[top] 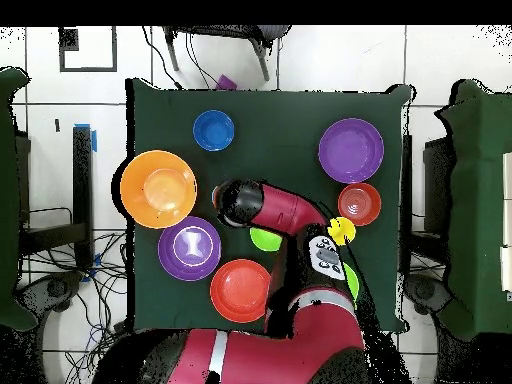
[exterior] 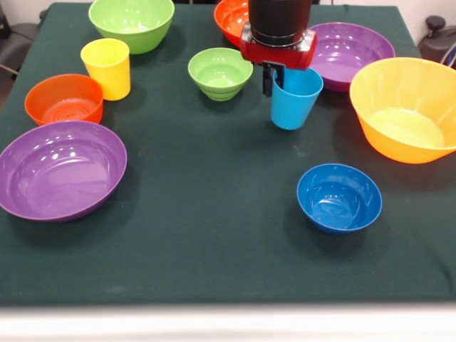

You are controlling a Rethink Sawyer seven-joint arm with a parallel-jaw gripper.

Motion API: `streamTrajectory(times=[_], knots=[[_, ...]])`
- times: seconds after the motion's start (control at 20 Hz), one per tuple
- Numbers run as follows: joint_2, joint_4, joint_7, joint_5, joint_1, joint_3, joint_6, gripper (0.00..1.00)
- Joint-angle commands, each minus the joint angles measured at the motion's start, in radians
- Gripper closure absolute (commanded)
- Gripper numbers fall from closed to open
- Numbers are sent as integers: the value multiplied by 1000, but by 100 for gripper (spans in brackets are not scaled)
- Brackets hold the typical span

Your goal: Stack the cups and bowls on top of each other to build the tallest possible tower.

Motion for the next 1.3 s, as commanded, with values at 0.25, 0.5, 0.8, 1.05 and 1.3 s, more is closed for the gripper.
streamTrajectory(times=[0.25,0.5,0.8,1.05,1.3], knots=[[13,131,62,-72,-19,129,-137,100],[12,115,78,-68,10,94,-108,100],[11,91,85,-69,39,56,-67,100],[12,88,51,-86,20,78,-106,0],[3,52,42,-92,28,78,-85,0]])
